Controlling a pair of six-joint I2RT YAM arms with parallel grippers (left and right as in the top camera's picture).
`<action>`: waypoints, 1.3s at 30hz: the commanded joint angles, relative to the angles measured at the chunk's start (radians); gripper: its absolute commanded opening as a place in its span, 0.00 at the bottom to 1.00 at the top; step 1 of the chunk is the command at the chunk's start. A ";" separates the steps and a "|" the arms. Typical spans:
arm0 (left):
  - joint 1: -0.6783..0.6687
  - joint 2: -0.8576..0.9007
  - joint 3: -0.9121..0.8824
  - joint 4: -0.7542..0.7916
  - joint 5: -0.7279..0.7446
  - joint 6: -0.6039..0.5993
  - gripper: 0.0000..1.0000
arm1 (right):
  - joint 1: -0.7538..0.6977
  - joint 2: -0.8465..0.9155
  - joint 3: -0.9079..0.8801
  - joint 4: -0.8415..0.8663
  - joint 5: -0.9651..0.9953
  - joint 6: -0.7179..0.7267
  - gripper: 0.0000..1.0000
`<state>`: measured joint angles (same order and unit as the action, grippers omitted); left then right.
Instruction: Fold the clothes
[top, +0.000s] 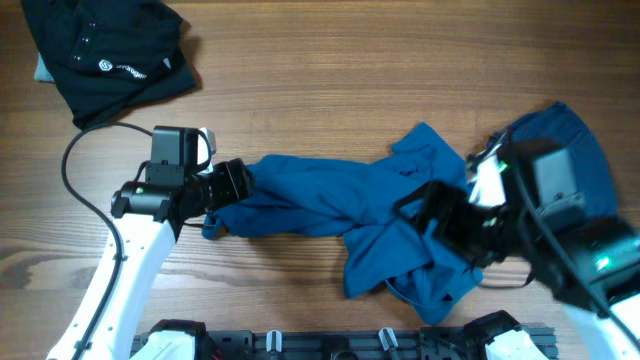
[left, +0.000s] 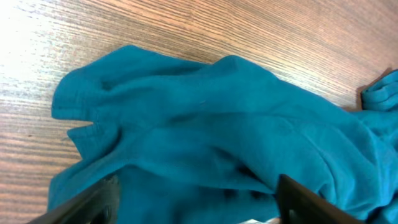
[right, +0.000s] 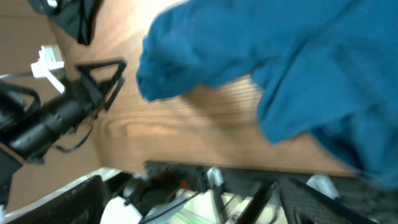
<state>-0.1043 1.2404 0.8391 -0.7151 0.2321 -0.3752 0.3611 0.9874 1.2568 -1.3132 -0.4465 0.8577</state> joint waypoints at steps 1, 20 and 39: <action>0.003 0.019 0.008 0.008 0.011 0.023 0.98 | 0.149 -0.024 -0.167 0.137 -0.004 0.302 0.94; 0.003 0.019 0.008 0.000 0.011 0.024 1.00 | 0.481 0.352 -0.389 0.311 0.324 0.890 0.94; 0.003 0.019 0.008 -0.004 0.010 0.024 1.00 | 0.622 0.490 -0.450 0.412 0.277 0.994 0.95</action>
<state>-0.1043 1.2568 0.8391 -0.7174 0.2344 -0.3676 0.9474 1.4731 0.8600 -0.9371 -0.1928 1.5581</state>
